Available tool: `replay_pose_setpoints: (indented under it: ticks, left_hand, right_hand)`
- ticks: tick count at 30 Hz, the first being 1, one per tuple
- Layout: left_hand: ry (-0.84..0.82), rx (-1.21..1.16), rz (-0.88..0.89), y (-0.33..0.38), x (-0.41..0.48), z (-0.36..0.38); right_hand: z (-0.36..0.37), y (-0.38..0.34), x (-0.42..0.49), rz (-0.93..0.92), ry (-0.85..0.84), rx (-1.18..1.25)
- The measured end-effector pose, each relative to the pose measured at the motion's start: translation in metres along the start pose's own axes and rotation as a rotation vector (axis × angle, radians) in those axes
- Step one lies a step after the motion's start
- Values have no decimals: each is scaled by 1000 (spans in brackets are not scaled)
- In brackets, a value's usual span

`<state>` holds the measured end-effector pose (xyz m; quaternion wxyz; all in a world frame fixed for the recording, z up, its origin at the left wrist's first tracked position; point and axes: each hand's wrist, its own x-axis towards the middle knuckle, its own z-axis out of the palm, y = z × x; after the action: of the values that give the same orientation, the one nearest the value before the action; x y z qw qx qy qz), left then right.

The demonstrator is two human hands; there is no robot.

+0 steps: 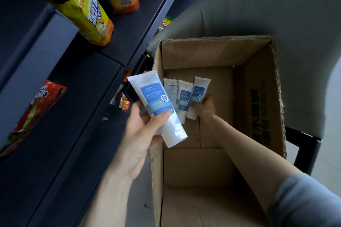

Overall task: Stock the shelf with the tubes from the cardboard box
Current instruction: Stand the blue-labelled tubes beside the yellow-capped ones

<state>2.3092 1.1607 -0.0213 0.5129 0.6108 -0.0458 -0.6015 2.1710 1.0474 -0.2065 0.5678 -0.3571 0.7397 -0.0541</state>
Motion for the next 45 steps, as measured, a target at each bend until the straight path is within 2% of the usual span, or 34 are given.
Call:
replay_pose_setpoints:
  ticks: [6,10,15,18,26,30,36,45]
  left_hand:
    - [-14,31,15,-2,-18,-8]
    - [-23,41,28,-10,-36,-17]
    - [30,32,66,-22,-66,-35]
    - [79,52,109,-26,-93,-49]
    - [190,90,273,-22,-199,-86]
    - [195,91,391,-1,-257,-101]
    - [228,96,572,32,-351,-127]
    - [375,127,832,56,-479,-162]
  right_hand:
    - [-2,-4,-5,-53,-5,-59]
    - [-6,0,-15,-35,-54,55]
    - [-19,8,-62,-61,-253,345]
    - [-28,13,-100,-76,-428,514]
    - [-36,16,-229,-212,-800,660]
    - [-33,4,-294,-303,-943,638]
    - [-24,-20,-394,-471,-1010,496]
    - [-13,-41,-534,-680,-1174,295]
